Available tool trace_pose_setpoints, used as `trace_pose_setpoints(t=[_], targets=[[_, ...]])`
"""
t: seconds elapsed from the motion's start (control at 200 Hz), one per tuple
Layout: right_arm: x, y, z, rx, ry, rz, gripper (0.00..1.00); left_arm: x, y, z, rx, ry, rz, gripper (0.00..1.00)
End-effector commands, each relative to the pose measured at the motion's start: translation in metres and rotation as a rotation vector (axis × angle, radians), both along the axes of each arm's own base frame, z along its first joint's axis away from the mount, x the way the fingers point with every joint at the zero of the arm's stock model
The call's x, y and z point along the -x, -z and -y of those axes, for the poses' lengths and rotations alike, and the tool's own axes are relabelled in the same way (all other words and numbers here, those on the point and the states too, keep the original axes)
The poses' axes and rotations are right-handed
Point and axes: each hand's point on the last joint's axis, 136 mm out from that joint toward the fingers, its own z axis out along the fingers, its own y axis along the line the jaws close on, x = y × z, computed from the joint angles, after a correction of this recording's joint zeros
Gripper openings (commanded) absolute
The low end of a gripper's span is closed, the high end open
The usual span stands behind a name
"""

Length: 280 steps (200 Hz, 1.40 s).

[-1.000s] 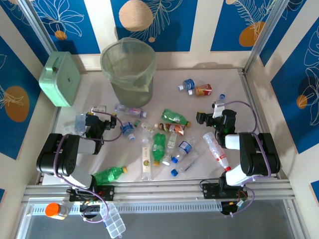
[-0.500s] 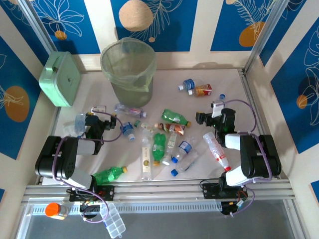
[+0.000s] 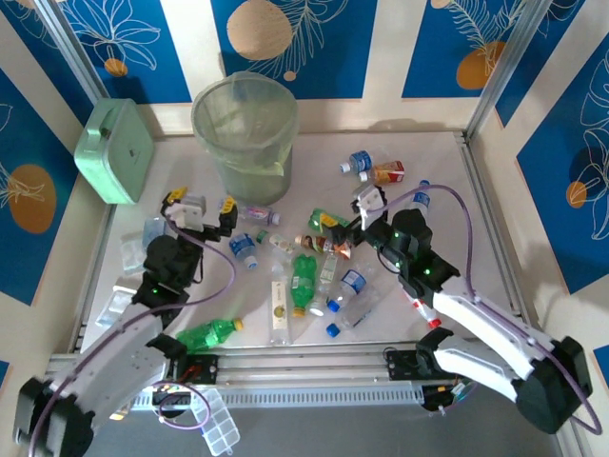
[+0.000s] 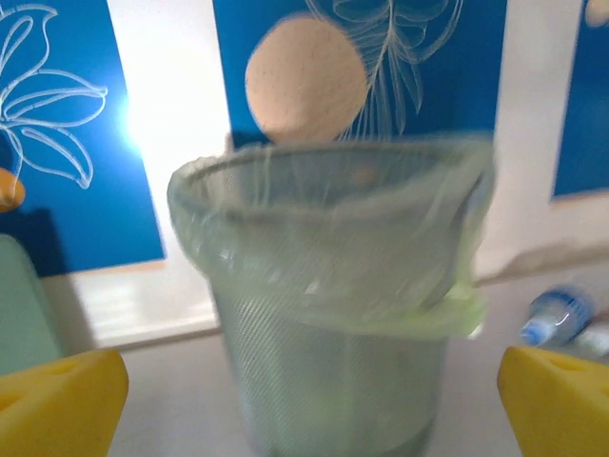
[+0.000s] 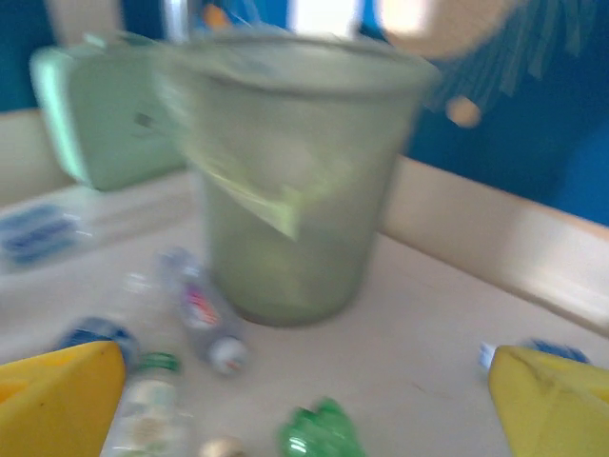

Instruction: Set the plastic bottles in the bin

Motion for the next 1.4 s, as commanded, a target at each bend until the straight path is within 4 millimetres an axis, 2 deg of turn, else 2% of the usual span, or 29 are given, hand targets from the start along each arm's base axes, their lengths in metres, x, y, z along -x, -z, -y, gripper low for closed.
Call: trace_pose_setpoints(t=[0.0,0.05,0.09,0.16,0.215,0.275,0.325,0.39,0.45,0.54,0.65,0.755,0.91,1.05,1.175,1.235,1.395], targets=[[0.033,-0.037,-0.009,-0.012,-0.029,-0.038,0.99,0.024,-0.003,-0.018,0.223,-0.052,-0.249,0.99],[0.041,-0.051,-0.008,-0.028,0.019,-0.08,0.99,0.039,0.004,-0.029,0.332,-0.099,-0.391,0.99],[0.044,-0.053,-0.002,-0.031,0.075,-0.139,0.99,0.056,0.014,-0.039,0.406,-0.143,-0.512,0.99],[0.051,-0.035,0.025,-0.08,0.197,-0.396,0.99,0.079,0.018,-0.05,0.401,-0.164,-0.593,0.99],[0.059,-0.031,0.028,-0.113,0.139,-0.482,0.99,0.096,0.029,-0.07,0.534,-0.268,-0.623,0.99],[0.066,-0.023,0.029,-0.192,0.067,-0.57,0.99,0.106,0.032,-0.071,0.62,-0.242,-0.618,0.99],[0.065,-0.013,0.038,-0.239,0.086,-0.638,0.99,0.114,0.041,-0.072,0.711,-0.251,-0.647,0.99],[0.063,0.001,0.049,-0.246,0.161,-0.711,1.0,0.125,0.062,-0.078,0.796,-0.319,-0.73,0.99],[0.06,0.015,0.063,-0.23,0.269,-0.76,1.0,0.139,0.086,-0.084,0.867,-0.441,-0.84,0.99],[0.059,0.029,0.071,-0.203,0.343,-0.791,0.98,0.16,0.12,-0.088,0.915,-0.666,-1.041,0.99],[0.057,0.039,0.075,-0.186,0.386,-0.81,0.96,0.176,0.146,-0.074,0.831,-0.838,-1.296,0.99],[0.056,0.043,0.072,-0.182,0.387,-0.818,0.96,0.178,0.171,-0.045,0.846,-0.837,-1.466,0.99],[0.056,0.046,0.069,-0.178,0.38,-0.816,0.95,0.182,0.191,-0.022,0.922,-0.829,-1.5,0.99],[0.056,0.051,0.07,-0.161,0.394,-0.808,0.95,0.186,0.196,0.0,0.842,-0.825,-1.524,0.99],[0.055,0.053,0.071,-0.157,0.399,-0.802,0.95,0.198,0.22,0.015,0.814,-0.856,-1.583,0.99],[0.055,0.054,0.071,-0.154,0.403,-0.799,0.95,0.203,0.226,0.015,0.801,-0.88,-1.592,0.99],[0.057,0.06,0.071,-0.146,0.4,-0.812,0.95,0.211,0.224,0.009,0.783,-0.919,-1.576,0.99]])
